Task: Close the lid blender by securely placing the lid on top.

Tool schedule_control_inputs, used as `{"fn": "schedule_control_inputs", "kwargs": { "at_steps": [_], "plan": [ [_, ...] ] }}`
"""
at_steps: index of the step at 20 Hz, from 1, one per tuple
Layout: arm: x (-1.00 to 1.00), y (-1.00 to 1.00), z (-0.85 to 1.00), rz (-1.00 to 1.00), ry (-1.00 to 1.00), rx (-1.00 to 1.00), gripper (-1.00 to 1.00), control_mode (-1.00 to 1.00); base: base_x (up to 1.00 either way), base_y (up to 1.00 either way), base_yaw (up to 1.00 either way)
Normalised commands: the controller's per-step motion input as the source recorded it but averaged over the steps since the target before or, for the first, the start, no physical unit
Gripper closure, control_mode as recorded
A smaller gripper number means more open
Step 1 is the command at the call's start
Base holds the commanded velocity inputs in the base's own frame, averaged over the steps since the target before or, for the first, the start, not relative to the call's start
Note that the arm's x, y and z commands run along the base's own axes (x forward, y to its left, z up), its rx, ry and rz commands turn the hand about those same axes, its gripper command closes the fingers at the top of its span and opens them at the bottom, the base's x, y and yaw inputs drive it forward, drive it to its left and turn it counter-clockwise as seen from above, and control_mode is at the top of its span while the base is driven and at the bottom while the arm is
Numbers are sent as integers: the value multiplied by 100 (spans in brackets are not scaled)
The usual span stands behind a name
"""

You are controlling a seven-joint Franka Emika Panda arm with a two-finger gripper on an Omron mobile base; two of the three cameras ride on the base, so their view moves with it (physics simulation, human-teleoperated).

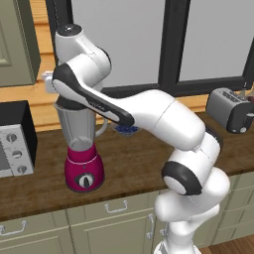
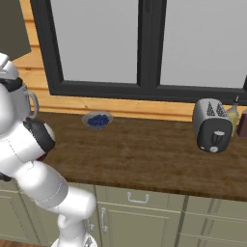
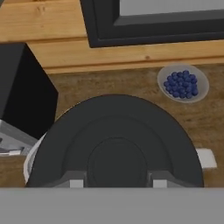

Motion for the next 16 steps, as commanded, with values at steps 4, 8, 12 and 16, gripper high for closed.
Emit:
{"fn": "schedule_control_inputs", "kwargs": {
  "at_steps": [4, 8, 12, 16],
  "plan": [
    [15, 0, -11, 1, -18, 4, 100, -100, 0, 0, 0],
    [4, -10, -20, 1, -9, 1, 100, -100, 0, 0, 0],
    [-4, -25, -31, 2, 0, 0, 100, -100, 0, 0, 0],
    [0, -7, -29, 1, 3, 0, 100, -100, 0, 0, 0]
  ]
}}
